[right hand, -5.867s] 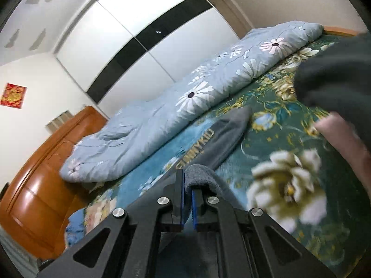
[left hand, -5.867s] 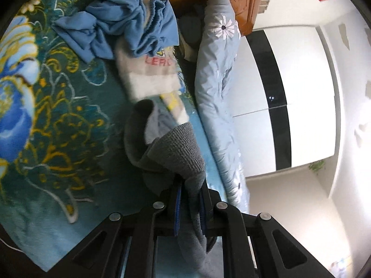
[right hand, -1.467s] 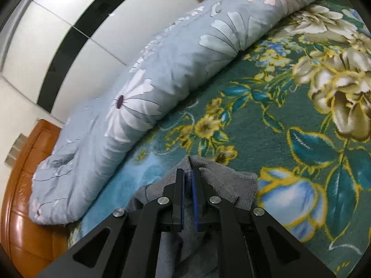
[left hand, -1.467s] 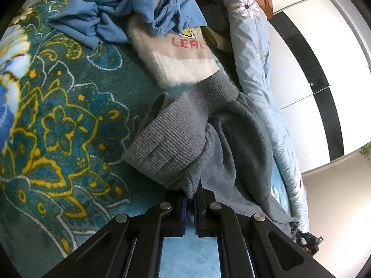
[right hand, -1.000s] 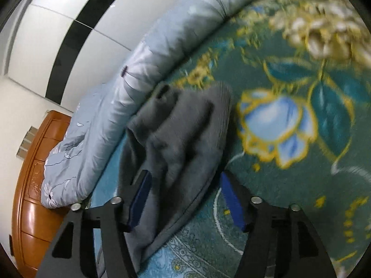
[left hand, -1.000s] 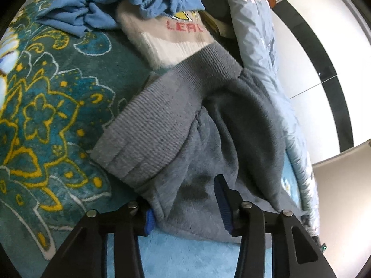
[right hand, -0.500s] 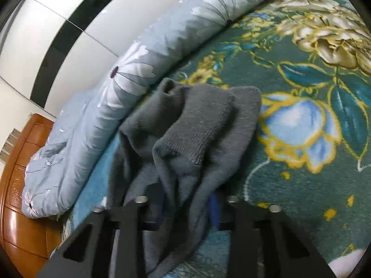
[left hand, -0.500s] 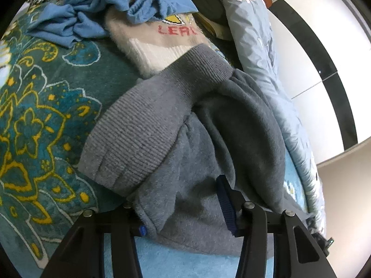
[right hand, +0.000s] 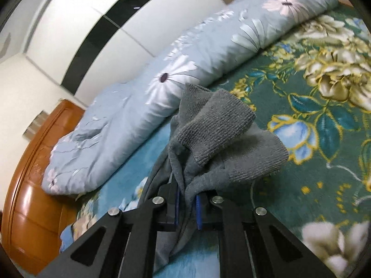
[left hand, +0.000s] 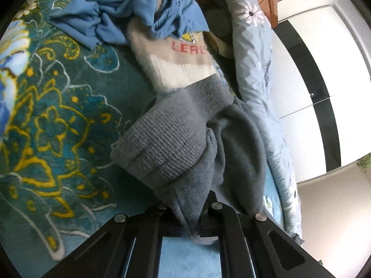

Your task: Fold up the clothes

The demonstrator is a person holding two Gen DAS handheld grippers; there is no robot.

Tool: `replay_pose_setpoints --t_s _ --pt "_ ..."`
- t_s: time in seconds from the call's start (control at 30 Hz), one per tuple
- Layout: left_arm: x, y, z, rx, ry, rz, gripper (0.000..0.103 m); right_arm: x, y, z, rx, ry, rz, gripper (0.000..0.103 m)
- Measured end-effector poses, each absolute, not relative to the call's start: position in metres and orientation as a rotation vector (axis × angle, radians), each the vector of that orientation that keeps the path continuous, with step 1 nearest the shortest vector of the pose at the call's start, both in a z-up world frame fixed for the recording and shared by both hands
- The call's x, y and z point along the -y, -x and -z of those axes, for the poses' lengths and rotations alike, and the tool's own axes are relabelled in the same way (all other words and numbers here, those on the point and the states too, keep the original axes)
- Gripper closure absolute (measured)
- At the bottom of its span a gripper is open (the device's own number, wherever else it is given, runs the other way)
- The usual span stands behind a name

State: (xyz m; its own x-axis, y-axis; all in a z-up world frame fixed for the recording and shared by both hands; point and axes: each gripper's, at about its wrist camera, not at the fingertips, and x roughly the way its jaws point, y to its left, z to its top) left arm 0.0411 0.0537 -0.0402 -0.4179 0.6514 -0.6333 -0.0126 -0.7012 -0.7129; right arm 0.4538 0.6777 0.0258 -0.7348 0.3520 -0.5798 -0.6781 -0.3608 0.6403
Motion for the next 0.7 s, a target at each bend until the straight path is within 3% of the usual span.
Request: replay_pose_setpoints --t_s 0.33,0.7 --pt "0.013 -0.07 0.036 0.953 1.318 -2.217 0.097 -0.602 -0.512 -0.031 -1.213 0.572 -2.263 0.092" --pt "0.022 -0.073 0.052 0.942 1.374 -2.215 0.096 -0.58 -0.546 0.036 -1.345 0.659 -2.116 0.092"
